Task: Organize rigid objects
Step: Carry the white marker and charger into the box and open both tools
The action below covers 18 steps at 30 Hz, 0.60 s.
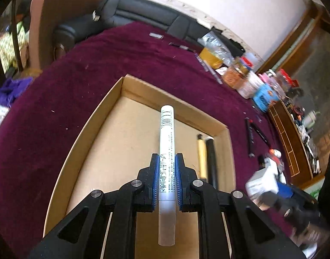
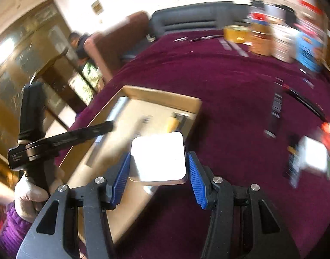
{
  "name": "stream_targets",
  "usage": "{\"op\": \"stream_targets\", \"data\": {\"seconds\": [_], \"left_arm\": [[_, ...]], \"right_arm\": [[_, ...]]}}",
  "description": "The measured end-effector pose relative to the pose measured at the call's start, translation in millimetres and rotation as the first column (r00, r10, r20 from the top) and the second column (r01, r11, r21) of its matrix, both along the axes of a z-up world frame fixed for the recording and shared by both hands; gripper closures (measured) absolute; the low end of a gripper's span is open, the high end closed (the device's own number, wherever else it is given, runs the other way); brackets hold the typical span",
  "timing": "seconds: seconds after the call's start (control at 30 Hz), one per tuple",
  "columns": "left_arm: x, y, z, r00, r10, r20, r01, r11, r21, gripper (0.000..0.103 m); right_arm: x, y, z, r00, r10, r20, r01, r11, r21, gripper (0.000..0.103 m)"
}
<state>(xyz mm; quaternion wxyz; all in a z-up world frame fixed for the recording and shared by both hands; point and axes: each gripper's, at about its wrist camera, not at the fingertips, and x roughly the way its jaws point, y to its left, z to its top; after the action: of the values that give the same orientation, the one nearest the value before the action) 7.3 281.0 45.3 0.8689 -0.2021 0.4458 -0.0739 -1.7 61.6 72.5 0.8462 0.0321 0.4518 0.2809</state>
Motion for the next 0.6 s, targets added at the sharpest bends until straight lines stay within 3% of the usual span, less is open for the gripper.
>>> {"op": "stream_targets", "data": {"seconds": [0.2,0.33,0.47,0.53,0.6], "left_arm": [[30,7,-22,0.998,-0.009,-0.062,0.008,1.0,-0.025,0.092],[41,10,-31,0.997,-0.015,-0.078,0.01,0.998,-0.055,0.092],[42,7,-28,0.997,-0.015,-0.07,0.013,0.999,-0.032,0.092],[41,7,-26,0.998,-0.004,-0.064,0.003,1.0,-0.018,0.087],[38,8,-24,0.998,0.019,-0.055,-0.02,1.0,-0.021,0.063]], "right_arm": [[28,60,-25,0.995,0.095,0.009,-0.093,0.986,-0.138,0.051],[41,73,-38,0.992,0.13,-0.004,-0.129,0.977,-0.17,0.051],[47,80,-45,0.99,0.14,0.003,-0.136,0.968,-0.21,0.051],[53,79,-48,0.992,0.129,0.004,-0.125,0.969,-0.213,0.051],[57,79,-47,0.993,0.121,0.005,-0.117,0.972,-0.203,0.05]]}}
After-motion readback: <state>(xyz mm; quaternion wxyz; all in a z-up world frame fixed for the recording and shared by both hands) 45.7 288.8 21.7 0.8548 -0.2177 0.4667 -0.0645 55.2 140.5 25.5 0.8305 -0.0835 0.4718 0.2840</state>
